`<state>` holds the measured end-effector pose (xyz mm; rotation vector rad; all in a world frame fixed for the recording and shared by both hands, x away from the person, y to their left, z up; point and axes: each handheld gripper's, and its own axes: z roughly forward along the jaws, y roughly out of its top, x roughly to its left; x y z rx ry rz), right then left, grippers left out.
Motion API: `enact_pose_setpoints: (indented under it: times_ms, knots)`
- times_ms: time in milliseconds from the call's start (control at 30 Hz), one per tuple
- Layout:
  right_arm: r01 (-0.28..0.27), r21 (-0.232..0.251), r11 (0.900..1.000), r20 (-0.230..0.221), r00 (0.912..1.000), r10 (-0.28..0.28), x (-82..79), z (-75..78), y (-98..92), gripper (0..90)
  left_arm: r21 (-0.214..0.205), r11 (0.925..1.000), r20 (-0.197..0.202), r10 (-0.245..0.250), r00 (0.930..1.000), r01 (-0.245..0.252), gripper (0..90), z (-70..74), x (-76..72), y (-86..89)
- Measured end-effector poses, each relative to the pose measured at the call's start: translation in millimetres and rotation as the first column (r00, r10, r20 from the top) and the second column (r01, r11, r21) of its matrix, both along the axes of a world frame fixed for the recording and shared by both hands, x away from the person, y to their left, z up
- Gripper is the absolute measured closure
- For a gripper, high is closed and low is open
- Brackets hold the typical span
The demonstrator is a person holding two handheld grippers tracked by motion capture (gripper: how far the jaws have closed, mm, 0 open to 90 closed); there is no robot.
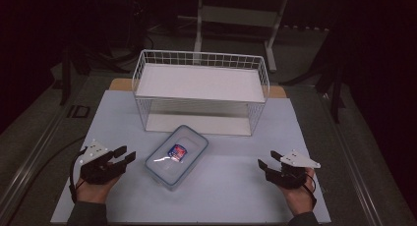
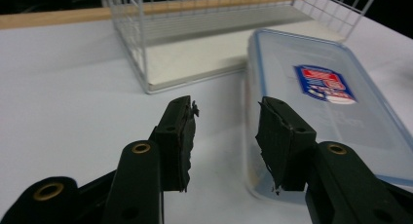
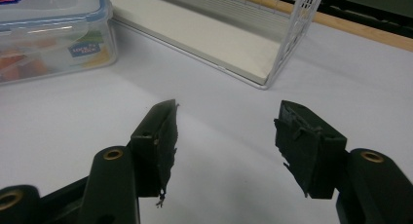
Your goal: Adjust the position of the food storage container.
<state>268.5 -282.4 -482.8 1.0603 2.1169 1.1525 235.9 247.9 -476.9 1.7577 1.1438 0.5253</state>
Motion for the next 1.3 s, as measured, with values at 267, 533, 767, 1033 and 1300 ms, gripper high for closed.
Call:
enact_pose_setpoints:
  times_ms: [267, 533, 767, 1033, 1300]
  knots:
    - [-0.034, 0.113, 0.9930, -0.043, 0.9983, 0.039, 7.9, 1.1, 14.2, 43.3, -0.021, 0.9982, -0.030, -0.057, 0.9979, 0.056, 59.4, -6.5, -8.3, -7.8]
    - [-0.107, 0.119, 0.9871, -0.019, 0.9937, 0.110, 22.7, 20.5, 44.4, 48.8, 0.011, 0.9960, -0.044, -0.088, 0.9951, 0.089, 66.2, -9.2, -15.5, -14.4]
    - [-0.150, 0.113, 0.9822, 0.003, 0.9886, 0.151, 42.9, 35.2, 76.5, 51.1, 0.051, 0.9918, -0.080, -0.113, 0.9904, 0.117, 76.5, -15.5, -13.5, -16.4]
    - [-0.150, 0.111, 0.9824, -0.017, 0.9880, 0.153, 66.5, 29.5, 102.1, 54.2, 0.088, 0.9830, -0.148, -0.147, 0.9780, 0.161, 89.6, -22.1, -10.9, -23.9]
    - [-0.142, 0.130, 0.9813, -0.049, 0.9876, 0.149, 83.4, 17.6, 118.1, 55.0, 0.117, 0.9762, -0.169, -0.161, 0.9723, 0.182, 89.9, -25.7, -8.0, -28.6]
